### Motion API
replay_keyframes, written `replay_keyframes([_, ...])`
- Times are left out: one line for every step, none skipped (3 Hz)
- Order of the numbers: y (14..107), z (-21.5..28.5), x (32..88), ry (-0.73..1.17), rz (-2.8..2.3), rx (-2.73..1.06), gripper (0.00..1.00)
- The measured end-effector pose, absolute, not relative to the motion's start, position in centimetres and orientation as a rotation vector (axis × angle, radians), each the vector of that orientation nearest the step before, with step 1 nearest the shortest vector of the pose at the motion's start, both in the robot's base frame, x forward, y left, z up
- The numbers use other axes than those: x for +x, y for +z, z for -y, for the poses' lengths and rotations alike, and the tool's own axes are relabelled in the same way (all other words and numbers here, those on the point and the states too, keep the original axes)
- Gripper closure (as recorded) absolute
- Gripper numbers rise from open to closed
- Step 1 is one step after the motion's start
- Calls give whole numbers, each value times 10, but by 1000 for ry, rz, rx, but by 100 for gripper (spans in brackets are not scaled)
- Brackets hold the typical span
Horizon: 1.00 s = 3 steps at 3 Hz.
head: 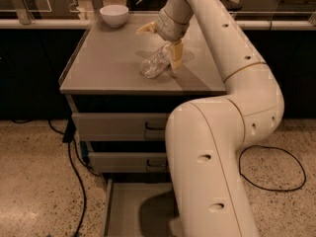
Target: Place water bottle into bottom drawer
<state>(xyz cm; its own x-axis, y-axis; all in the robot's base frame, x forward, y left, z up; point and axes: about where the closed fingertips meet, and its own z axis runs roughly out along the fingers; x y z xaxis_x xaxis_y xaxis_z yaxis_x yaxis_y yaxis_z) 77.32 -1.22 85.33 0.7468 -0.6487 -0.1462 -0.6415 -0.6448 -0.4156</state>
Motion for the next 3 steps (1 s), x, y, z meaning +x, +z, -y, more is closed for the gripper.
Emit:
replay_keyframes([849, 11, 777, -26, -993, -2483, 0])
replay_keyframes([848, 10, 778, -25, -995, -2481, 15])
replay_keyframes([848, 10, 778, -25, -995, -2481, 36])
